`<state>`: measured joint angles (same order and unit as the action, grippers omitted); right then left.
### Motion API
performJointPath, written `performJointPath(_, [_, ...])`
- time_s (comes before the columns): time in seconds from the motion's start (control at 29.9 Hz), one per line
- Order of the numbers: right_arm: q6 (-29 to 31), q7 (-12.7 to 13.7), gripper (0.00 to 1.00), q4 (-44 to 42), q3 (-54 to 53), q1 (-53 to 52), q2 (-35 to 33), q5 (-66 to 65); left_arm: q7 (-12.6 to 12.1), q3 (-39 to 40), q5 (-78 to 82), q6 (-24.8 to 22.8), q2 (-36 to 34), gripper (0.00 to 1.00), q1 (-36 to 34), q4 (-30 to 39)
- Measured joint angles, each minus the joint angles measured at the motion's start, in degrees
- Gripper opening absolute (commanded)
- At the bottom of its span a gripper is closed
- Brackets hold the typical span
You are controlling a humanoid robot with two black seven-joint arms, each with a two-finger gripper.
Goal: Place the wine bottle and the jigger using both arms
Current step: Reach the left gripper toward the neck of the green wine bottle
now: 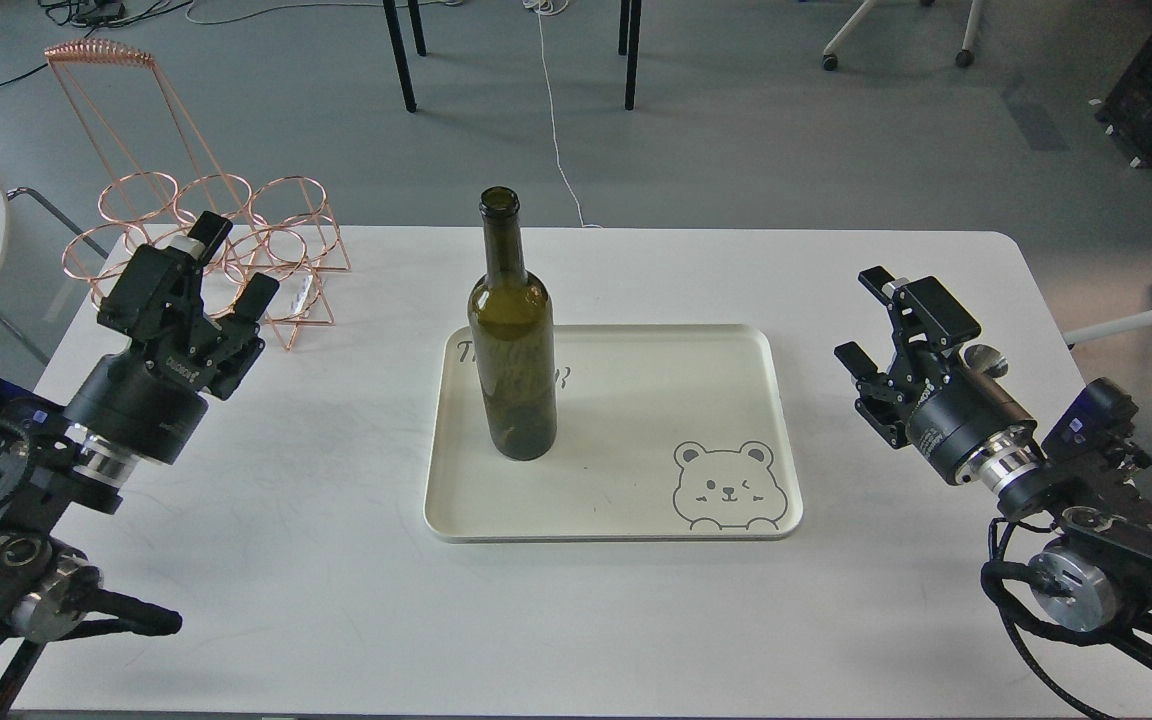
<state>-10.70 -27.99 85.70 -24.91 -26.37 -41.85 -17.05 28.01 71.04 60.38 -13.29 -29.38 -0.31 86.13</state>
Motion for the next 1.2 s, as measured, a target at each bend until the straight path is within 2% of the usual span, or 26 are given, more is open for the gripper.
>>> performJointPath(0.17, [6.94, 0.00, 0.97, -7.21, -1.20, -0.53, 4.04, 8.63, 0.01, -1.53, 18.52, -0.02, -6.08, 0.98, -1.40, 5.79])
performJointPath(0.33, [7.94, 0.00, 0.97, -8.54, -1.22, -0.69, 4.47, 9.28, 0.01, -2.46, 42.62, 0.02, -10.95, 0.98, -7.69, 7.79])
performJointPath(0.43, [8.06, -0.01, 0.97, -8.54, -1.22, -0.71, 4.50, 9.28, 0.01, -5.45, 51.35, 0.15, -12.03, 0.98, -13.49, 7.82])
performJointPath(0.77, [8.07, -0.02, 0.97, -8.30, -1.27, -0.79, 4.32, 9.23, -0.01, -17.88, 56.80, 0.54, -11.64, 0.98, -29.31, 2.21])
performJointPath(1.2, [8.07, -0.02, 0.97, -8.27, -1.72, -0.75, 3.99, 9.23, -0.02, -22.53, 56.96, 0.54, -6.36, 0.98, -34.72, -2.06])
